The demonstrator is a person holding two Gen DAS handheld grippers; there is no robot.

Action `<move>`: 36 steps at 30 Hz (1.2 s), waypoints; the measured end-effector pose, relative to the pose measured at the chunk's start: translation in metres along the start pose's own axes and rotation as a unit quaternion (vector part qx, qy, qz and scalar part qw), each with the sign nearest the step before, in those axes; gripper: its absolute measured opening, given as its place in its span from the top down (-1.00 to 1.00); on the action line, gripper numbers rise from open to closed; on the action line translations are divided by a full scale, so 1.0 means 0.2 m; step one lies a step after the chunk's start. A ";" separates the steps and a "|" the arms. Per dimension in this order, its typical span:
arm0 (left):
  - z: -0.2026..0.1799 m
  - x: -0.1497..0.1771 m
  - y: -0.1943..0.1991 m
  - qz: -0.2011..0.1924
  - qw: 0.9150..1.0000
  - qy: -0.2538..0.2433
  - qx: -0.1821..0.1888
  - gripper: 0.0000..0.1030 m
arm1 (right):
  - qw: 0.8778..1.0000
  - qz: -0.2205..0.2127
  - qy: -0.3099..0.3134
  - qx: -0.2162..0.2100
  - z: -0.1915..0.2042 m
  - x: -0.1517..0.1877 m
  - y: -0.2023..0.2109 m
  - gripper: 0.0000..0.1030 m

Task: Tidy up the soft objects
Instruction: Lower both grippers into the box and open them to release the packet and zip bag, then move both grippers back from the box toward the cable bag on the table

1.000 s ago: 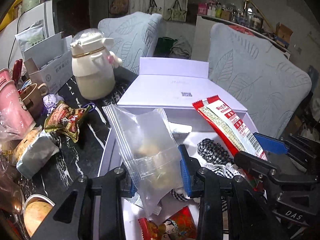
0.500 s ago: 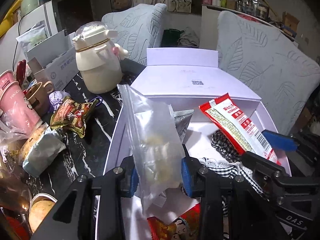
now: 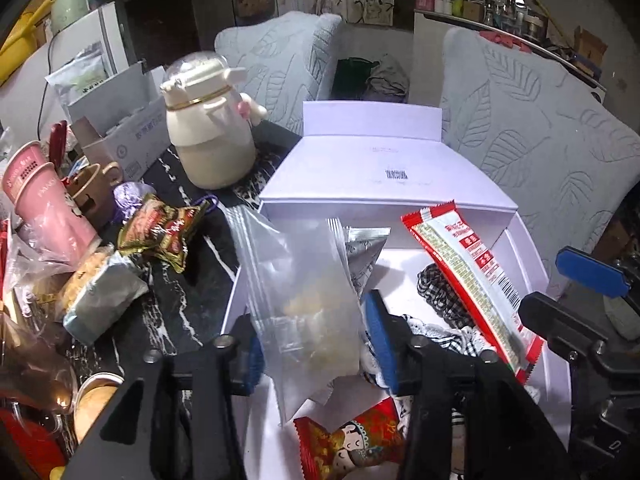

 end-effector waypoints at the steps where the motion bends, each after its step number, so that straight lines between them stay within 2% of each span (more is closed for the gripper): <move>1: 0.00 0.00 0.02 -0.003 1.000 0.002 -0.001 -0.25 | 1.000 0.000 0.001 0.003 0.00 -0.01 0.01 -0.04; 2: 0.00 -0.01 0.04 -0.010 1.000 0.003 -0.005 -0.41 | 1.000 -0.001 0.002 0.007 0.01 -0.01 0.02 -0.05; 3: 0.00 -0.01 0.05 -0.014 1.000 0.003 -0.007 -0.44 | 1.000 -0.002 0.002 0.009 0.01 -0.01 0.03 -0.05; 5: 0.00 -0.02 0.09 -0.024 1.000 0.001 -0.009 -0.45 | 1.000 -0.006 0.001 0.012 0.00 -0.02 0.05 -0.16; 15: 0.02 -0.06 0.28 -0.056 0.998 0.007 -0.010 -0.45 | 0.999 -0.028 -0.011 0.019 -0.01 -0.04 0.19 -0.16; 25: -0.02 -0.10 0.61 -0.114 0.993 -0.001 -0.011 -0.45 | 0.997 -0.082 -0.003 0.014 0.03 -0.11 0.45 -0.16; 30: -0.02 -0.11 0.77 -0.141 0.990 0.001 -0.010 -0.45 | 0.994 -0.107 0.003 0.015 0.06 -0.15 0.58 -0.23; 33: -0.03 -0.10 0.87 -0.155 0.988 0.001 -0.015 -0.45 | 0.992 -0.121 0.009 0.017 0.09 -0.16 0.66 -0.34; 36: -0.03 -0.08 0.95 -0.165 0.986 0.000 -0.017 -0.60 | 0.991 -0.135 0.014 0.015 0.11 -0.15 0.74 -0.42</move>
Point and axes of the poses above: each gripper's, at about its wrist camera, not at the fingertips, and y roughly against the way its jaws point, z to its left, x to its underside, the point moved 2 cm from there along -y, roughly the way its jaws point, and after that the axes turned 2 degrees about z, right-handed, at the moved point
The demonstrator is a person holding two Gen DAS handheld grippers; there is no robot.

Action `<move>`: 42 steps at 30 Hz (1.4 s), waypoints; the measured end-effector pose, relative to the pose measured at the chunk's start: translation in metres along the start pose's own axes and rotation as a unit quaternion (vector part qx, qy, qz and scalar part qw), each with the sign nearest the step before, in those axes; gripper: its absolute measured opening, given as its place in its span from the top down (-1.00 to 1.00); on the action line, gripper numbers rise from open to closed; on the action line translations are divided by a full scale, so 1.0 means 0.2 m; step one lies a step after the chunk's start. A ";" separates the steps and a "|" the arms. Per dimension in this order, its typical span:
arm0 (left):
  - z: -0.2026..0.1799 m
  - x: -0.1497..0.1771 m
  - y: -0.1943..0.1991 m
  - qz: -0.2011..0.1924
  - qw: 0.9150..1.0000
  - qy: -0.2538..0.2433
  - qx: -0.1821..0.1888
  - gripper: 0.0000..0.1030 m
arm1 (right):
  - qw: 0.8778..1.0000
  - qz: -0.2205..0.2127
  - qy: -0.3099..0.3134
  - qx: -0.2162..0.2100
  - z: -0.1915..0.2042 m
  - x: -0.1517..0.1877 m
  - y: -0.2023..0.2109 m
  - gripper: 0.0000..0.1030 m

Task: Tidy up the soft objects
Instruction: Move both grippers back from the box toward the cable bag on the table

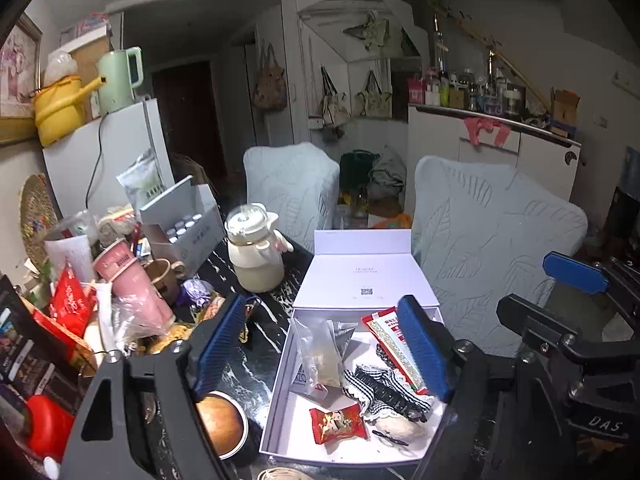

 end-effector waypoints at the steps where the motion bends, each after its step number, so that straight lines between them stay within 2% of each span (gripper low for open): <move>1: 0.00 0.00 0.02 -0.005 1.000 0.000 0.000 -0.63 | 1.000 -0.004 0.001 -0.001 0.00 0.00 0.03 -0.46; 8: 0.01 0.02 0.24 -0.032 0.999 0.004 -0.007 -0.76 | 1.000 -0.025 0.015 -0.002 0.06 0.00 0.19 -0.57; 26: 0.03 0.26 0.68 -0.048 0.999 0.019 0.006 -0.78 | 0.998 -0.050 0.027 -0.006 0.22 0.19 0.60 -0.58; 31: 0.04 0.37 0.73 -0.035 0.999 0.027 0.010 -0.78 | 0.998 -0.047 0.030 -0.012 0.27 0.28 0.67 -0.59; 42: 0.09 0.64 0.75 0.012 0.999 0.039 0.004 -0.78 | 0.998 -0.002 0.032 -0.047 0.41 0.56 0.66 -0.58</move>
Point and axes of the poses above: each gripper's, at about its wrist camera, not at the fingertips, and y roughly against the way its jaws point, z to its left, x to its underside, the point moved 2 cm from there along -y, roughly the way its jaws point, and after that the axes turned 2 degrees about z, right-handed, at the moved point
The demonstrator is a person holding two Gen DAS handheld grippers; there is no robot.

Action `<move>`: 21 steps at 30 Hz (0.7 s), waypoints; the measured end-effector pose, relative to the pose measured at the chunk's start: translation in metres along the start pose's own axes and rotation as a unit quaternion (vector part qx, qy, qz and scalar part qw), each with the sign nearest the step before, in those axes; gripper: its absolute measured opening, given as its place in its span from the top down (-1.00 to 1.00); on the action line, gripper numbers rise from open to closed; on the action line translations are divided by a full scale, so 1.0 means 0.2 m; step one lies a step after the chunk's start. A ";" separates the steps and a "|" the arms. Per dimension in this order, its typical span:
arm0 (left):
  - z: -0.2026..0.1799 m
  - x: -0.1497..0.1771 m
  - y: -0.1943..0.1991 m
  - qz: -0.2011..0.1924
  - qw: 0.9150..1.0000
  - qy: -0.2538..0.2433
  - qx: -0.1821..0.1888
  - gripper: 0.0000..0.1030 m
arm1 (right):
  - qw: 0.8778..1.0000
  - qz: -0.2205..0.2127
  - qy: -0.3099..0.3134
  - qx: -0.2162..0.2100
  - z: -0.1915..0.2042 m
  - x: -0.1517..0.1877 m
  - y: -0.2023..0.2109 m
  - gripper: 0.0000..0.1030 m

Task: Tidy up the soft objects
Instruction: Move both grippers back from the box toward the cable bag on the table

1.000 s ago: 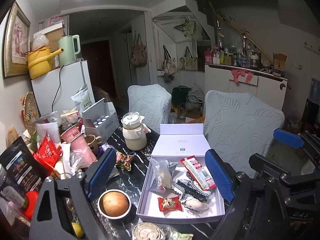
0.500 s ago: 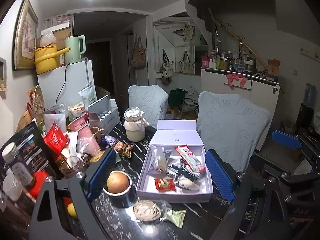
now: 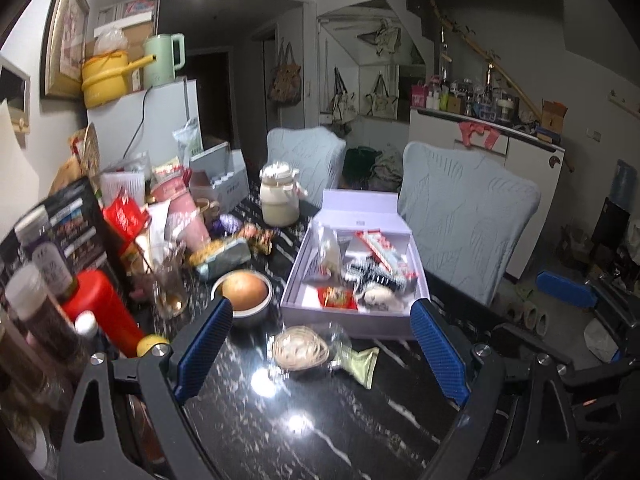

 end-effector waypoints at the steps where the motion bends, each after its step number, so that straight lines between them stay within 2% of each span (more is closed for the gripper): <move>1: 0.00 0.02 -0.01 0.006 1.000 0.001 0.003 -0.78 | 1.000 0.005 0.000 -0.004 0.01 0.03 -0.02 -0.58; 9: 0.05 0.18 -0.11 0.041 0.999 0.018 0.003 -0.78 | 0.998 0.052 0.002 -0.040 0.08 0.20 -0.18 -0.58; 21: 0.11 0.36 -0.33 0.104 0.993 0.047 0.008 -0.78 | 0.992 0.108 -0.008 -0.058 0.07 0.35 -0.42 -0.58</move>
Point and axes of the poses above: each gripper's, at about its wrist camera, not at the fingertips, and y roughly against the way its jaws point, z to its left, x to its underside, the point moved 2 cm from there along -y, roughly the way its jaws point, and after that the axes turned 2 degrees about z, right-handed, at the moved point
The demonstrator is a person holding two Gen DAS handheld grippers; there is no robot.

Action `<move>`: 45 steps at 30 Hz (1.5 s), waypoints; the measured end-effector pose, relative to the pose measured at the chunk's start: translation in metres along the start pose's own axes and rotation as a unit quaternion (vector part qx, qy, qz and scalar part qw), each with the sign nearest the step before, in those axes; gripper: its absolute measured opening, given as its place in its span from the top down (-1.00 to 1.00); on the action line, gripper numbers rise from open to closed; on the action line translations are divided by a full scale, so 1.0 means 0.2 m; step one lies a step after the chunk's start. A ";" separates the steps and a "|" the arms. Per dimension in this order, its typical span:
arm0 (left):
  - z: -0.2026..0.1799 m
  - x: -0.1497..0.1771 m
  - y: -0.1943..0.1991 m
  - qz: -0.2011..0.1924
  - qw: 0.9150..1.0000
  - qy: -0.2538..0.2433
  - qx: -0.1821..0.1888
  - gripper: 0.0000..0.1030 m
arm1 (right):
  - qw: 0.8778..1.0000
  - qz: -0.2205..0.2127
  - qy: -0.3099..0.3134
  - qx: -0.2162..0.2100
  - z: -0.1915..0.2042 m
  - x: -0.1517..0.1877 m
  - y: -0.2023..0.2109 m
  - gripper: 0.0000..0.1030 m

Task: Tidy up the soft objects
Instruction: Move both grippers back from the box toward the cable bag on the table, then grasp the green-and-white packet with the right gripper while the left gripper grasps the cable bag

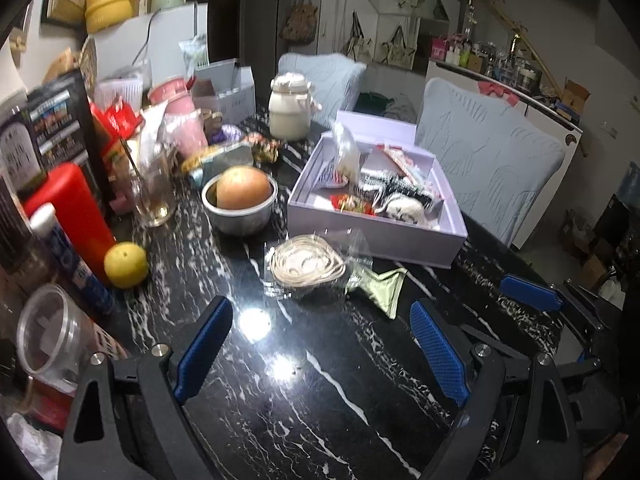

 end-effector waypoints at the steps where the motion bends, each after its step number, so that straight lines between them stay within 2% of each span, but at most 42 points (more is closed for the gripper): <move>1: 0.01 0.01 -0.02 0.006 1.000 0.003 0.002 -0.78 | 1.000 0.006 -0.002 0.000 -0.01 0.00 -0.03 -0.58; 12: 0.17 0.04 -0.25 0.058 0.997 0.052 -0.007 -0.78 | 0.999 0.053 0.006 0.007 -0.06 0.00 -0.29 -0.58; 27: 0.25 -0.07 -0.35 0.038 0.997 0.064 -0.011 -0.78 | 0.993 0.098 0.060 -0.025 -0.05 -0.09 -0.63 -0.56; 30: 0.24 -0.09 -0.38 0.041 0.997 0.068 -0.003 -0.77 | 0.992 0.106 0.065 -0.034 -0.05 -0.10 -0.66 -0.36; 32: 0.22 -0.11 -0.41 0.047 0.997 0.069 0.005 -0.78 | 0.990 0.116 0.066 -0.036 -0.06 -0.10 -0.68 0.08; 34: 0.19 -0.13 -0.43 0.049 0.997 0.063 0.010 -0.78 | 0.990 0.116 0.067 -0.034 -0.07 -0.09 -0.67 0.18; 35: 0.18 -0.14 -0.44 0.049 0.997 0.059 0.009 -0.78 | 0.990 0.117 0.067 -0.034 -0.08 -0.09 -0.67 0.34; 37: 0.15 -0.16 -0.46 0.049 0.998 0.046 0.010 -0.78 | 0.990 0.119 0.061 -0.037 -0.10 -0.07 -0.65 0.49; 45: 0.08 -0.21 -0.64 0.071 0.997 0.032 0.017 -0.78 | 0.993 0.119 0.006 -0.015 -0.29 0.00 -0.53 0.53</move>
Point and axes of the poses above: each gripper's, at about its wrist camera, not at the fingertips, and y roughly against the way its jaws point, z to its left, x to its underside, the point moved 2 cm from there along -y, roughly the way its jaws point, and after that the axes turned 2 degrees about z, right-handed, at the moved point
